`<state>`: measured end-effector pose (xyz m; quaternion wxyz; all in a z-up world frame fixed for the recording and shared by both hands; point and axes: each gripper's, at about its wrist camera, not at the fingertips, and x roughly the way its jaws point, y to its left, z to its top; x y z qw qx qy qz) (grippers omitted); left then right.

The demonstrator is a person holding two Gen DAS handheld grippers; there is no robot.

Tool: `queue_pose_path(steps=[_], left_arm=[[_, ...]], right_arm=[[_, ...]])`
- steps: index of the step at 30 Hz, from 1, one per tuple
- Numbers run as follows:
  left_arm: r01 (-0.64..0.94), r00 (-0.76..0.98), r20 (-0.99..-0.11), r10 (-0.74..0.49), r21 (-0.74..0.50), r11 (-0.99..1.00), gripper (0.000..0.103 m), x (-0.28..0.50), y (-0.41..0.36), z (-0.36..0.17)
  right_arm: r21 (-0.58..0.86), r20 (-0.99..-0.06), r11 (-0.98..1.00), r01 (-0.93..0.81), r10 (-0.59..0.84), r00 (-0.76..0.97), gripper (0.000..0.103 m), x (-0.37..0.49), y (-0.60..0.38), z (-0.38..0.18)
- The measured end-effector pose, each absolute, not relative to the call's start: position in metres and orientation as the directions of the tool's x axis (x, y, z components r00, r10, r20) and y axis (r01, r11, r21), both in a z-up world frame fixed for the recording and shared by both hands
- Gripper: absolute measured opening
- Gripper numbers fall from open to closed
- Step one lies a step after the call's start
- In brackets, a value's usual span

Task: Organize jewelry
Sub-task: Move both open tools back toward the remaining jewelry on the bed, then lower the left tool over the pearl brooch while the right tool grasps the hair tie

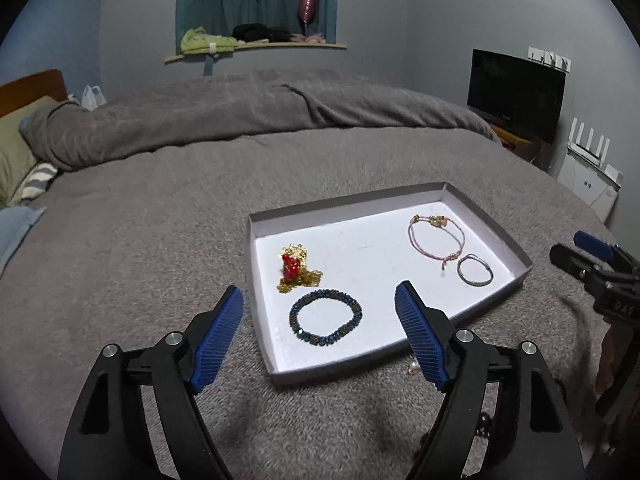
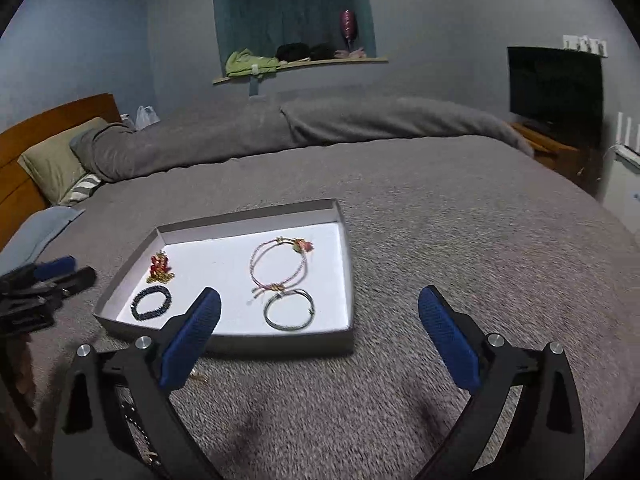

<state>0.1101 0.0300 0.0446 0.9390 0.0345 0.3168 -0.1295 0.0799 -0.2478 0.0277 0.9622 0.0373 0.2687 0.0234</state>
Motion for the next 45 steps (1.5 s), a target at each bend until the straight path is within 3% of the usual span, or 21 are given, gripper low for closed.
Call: queue_pose_path(steps=[9, 18, 25, 40, 42, 45], left_arm=[[0.249, 0.776, -0.592, -0.216, -0.028, 0.968, 0.085, 0.071, 0.044, 0.040], [0.275, 0.762, -0.599, -0.247, -0.045, 0.960, 0.086, 0.020, 0.054, 0.017], [0.282, 0.711, -0.655, -0.256, -0.068, 0.957, 0.086, -0.004, 0.058, -0.016], [0.311, 0.708, -0.666, -0.237, -0.008, 0.950, 0.086, -0.009, 0.041, -0.031], [0.316, 0.710, -0.663, -0.237, -0.002, 0.949, 0.085, -0.009, 0.039, -0.031], [0.319, 0.709, -0.663, -0.242, -0.004, 0.948, 0.085, -0.009, 0.038, -0.031]], right_arm=[[0.006, -0.473, 0.999, -0.052, 0.048, 0.880, 0.098, 0.047, -0.235, 0.030], [-0.016, -0.494, 0.996, -0.085, 0.067, 0.867, 0.098, 0.017, -0.235, 0.016], [-0.034, -0.568, 0.986, -0.163, 0.115, 0.815, 0.098, -0.007, -0.232, -0.011], [-0.055, -0.607, 0.962, -0.268, 0.181, 0.774, 0.097, -0.035, -0.213, -0.030], [-0.056, -0.611, 0.958, -0.281, 0.189, 0.769, 0.096, -0.036, -0.210, -0.030], [-0.067, -0.606, 0.957, -0.282, 0.185, 0.774, 0.085, -0.038, -0.209, -0.029]])
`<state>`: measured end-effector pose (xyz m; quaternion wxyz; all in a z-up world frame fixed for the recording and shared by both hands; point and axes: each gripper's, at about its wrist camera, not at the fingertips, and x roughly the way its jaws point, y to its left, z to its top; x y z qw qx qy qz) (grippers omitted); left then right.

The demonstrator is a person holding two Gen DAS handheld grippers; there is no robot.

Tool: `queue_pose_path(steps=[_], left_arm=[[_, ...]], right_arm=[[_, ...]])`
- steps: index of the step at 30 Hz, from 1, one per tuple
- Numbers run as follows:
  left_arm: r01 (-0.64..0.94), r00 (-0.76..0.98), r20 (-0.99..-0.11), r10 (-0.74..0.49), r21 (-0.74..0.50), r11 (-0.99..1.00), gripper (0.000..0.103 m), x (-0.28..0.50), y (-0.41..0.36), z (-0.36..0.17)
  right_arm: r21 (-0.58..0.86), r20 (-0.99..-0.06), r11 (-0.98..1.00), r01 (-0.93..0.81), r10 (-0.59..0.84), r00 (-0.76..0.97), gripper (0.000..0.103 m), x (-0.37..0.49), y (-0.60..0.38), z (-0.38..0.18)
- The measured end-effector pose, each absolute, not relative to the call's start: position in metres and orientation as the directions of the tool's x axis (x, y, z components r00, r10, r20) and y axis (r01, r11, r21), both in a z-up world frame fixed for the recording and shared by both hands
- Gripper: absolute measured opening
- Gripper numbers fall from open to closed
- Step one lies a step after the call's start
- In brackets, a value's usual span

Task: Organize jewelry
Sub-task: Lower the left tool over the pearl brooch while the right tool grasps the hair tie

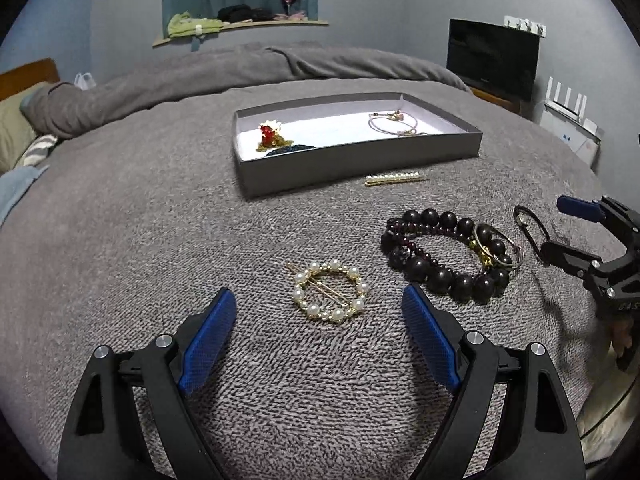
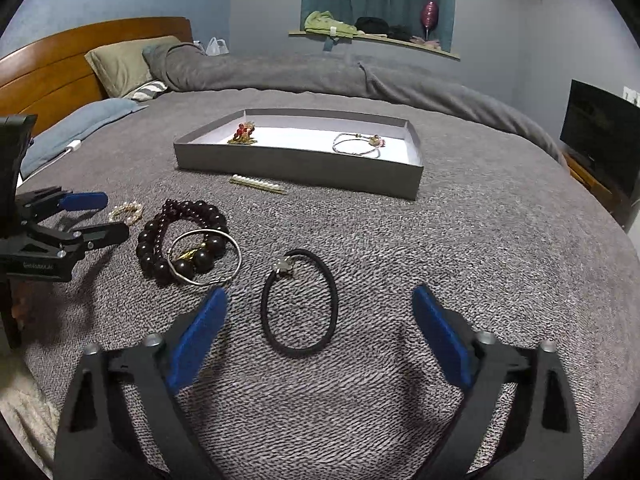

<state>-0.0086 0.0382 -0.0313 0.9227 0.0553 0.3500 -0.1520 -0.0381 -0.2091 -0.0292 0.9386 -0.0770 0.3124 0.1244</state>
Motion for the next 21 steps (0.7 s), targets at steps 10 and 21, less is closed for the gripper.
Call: queue_pose_path(steps=[10, 21], left_arm=[[0.337, 0.704, -0.656, -0.271, -0.027, 0.941, 0.079, -0.009, 0.040, -0.030], [0.340, 0.684, -0.672, -0.285, -0.053, 0.939, 0.054, -0.001, 0.040, -0.034]], right_arm=[[0.060, -0.658, 0.967, -0.247, 0.224, 0.719, 0.033, -0.024, -0.229, -0.034], [0.009, -0.669, 0.965, -0.262, 0.201, 0.716, 0.016, -0.026, -0.219, -0.039]])
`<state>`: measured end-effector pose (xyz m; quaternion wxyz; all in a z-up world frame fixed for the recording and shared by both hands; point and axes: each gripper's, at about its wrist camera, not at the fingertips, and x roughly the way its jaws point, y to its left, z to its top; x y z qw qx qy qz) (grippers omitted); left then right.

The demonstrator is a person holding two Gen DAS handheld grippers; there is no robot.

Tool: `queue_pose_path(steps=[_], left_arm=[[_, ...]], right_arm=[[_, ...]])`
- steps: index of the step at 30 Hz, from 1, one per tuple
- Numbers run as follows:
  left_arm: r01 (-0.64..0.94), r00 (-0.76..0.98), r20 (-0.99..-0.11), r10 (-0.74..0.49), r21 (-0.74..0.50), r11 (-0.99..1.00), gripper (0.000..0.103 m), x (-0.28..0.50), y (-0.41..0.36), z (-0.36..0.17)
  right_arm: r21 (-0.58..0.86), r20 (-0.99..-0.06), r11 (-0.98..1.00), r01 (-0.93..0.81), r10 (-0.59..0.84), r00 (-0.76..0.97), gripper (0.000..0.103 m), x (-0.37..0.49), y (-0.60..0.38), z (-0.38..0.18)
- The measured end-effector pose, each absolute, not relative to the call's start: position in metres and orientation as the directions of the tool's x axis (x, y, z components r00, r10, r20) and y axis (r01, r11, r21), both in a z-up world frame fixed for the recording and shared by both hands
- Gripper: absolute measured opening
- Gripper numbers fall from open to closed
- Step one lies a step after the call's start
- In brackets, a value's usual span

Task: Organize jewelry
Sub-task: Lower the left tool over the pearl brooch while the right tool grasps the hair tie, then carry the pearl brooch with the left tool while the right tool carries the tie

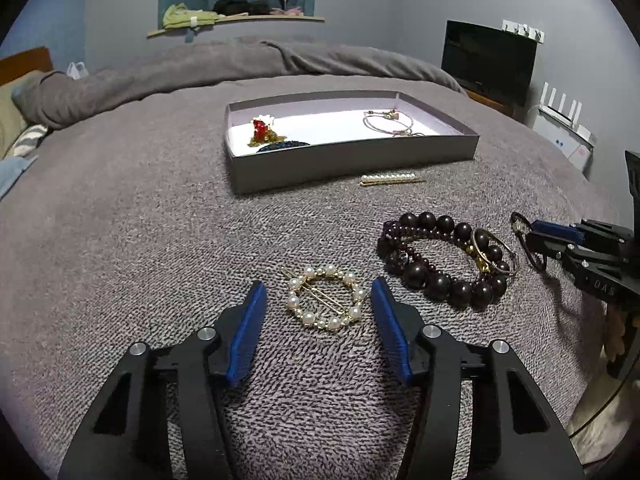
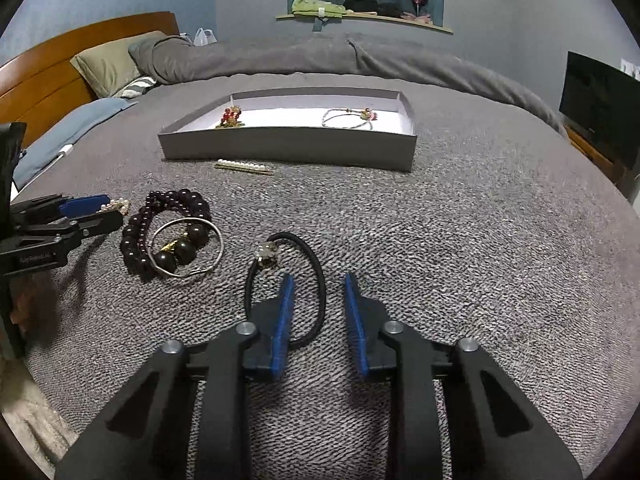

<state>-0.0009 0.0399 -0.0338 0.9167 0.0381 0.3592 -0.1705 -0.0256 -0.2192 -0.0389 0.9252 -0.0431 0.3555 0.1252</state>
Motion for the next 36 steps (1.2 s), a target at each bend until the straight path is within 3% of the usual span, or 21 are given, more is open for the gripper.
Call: queue_pose_path(steps=[6, 24, 36], left_arm=[[0.341, 0.691, -0.670, -0.271, -0.029, 0.940, 0.042, -0.003, 0.035, -0.034], [0.371, 0.731, -0.622, -0.279, 0.020, 0.928, 0.042, -0.017, 0.028, -0.019], [0.363, 0.766, -0.577, -0.285, 0.022, 0.931, 0.042, 0.004, 0.028, 0.018]], right_arm=[[0.019, -0.659, 0.965, -0.261, 0.208, 0.723, 0.004, -0.024, -0.221, -0.037], [0.046, -0.580, 0.965, -0.259, 0.237, 0.779, 0.003, -0.034, -0.231, -0.008], [0.022, -0.492, 0.967, -0.255, 0.233, 0.839, 0.003, 0.007, -0.233, 0.046]])
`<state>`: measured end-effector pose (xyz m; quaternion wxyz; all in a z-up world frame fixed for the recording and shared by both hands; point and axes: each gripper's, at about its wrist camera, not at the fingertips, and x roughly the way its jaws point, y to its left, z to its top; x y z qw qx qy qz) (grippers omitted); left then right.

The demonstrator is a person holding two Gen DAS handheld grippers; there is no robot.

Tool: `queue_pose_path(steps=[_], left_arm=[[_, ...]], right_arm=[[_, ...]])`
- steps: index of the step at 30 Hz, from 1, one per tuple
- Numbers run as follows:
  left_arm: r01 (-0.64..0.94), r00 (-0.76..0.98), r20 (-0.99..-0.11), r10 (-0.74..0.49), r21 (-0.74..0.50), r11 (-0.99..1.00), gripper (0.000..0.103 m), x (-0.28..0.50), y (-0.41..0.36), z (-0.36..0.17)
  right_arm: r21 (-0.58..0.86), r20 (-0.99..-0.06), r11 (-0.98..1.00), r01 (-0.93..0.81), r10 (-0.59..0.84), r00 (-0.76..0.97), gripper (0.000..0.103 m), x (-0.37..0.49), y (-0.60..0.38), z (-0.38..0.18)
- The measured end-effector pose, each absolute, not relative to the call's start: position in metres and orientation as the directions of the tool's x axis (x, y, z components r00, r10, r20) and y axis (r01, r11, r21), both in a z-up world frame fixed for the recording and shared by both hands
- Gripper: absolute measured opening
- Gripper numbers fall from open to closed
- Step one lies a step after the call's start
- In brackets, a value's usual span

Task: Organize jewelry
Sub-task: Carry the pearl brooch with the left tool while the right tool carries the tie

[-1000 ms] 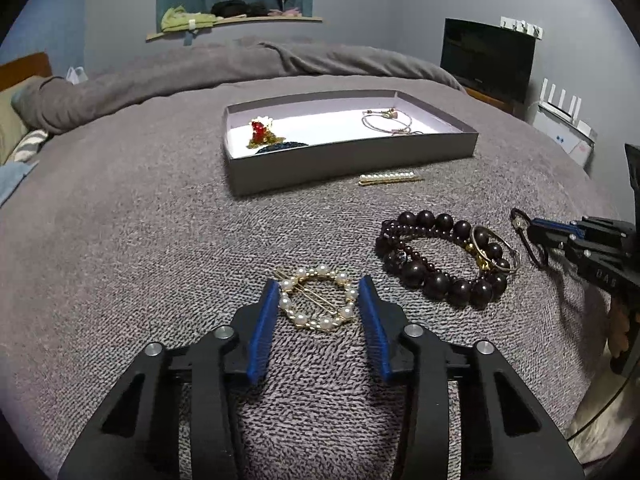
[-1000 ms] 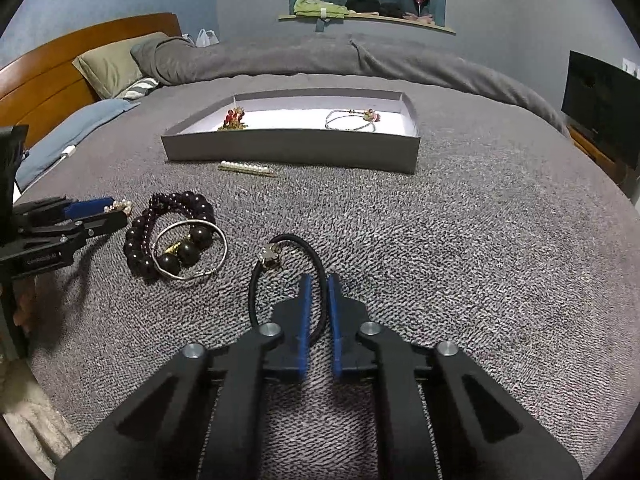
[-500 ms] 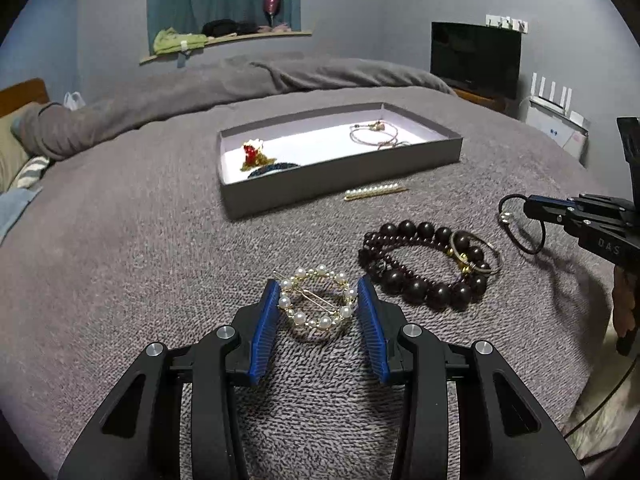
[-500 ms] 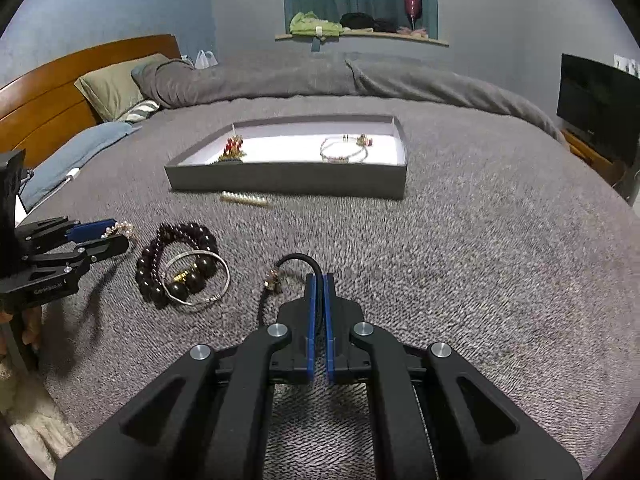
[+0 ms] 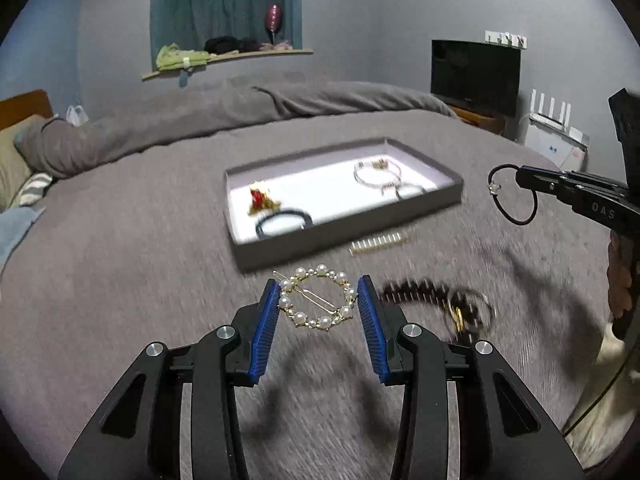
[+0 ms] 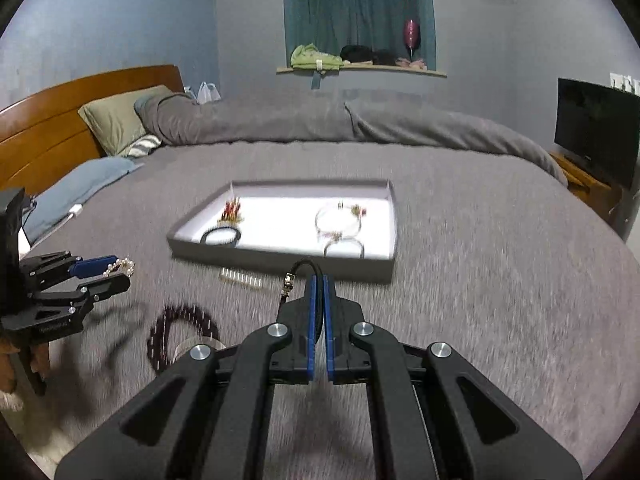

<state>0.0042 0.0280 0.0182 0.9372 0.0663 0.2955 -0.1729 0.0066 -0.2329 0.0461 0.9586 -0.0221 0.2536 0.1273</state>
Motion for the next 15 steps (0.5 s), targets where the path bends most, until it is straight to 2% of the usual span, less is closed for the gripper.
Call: queue_pose_path(steps=[4, 10, 15], left_arm=[[0.369, 0.775, -0.563, -0.287, 0.033, 0.929, 0.042, 0.026, 0.028, 0.035], [0.383, 0.779, -0.564, -0.275, 0.079, 0.920, 0.042, 0.074, 0.024, 0.054], [0.400, 0.745, -0.591, -0.308, 0.027, 0.916, 0.042, 0.133, 0.021, 0.057]], right_arm=[[0.012, -0.455, 0.968, -0.252, 0.229, 0.860, 0.003, 0.037, -0.229, 0.068], [0.015, -0.454, 0.966, -0.258, 0.237, 0.859, 0.003, 0.090, -0.224, 0.082], [0.054, -0.471, 0.964, -0.259, 0.253, 0.845, 0.004, 0.137, -0.214, 0.078]])
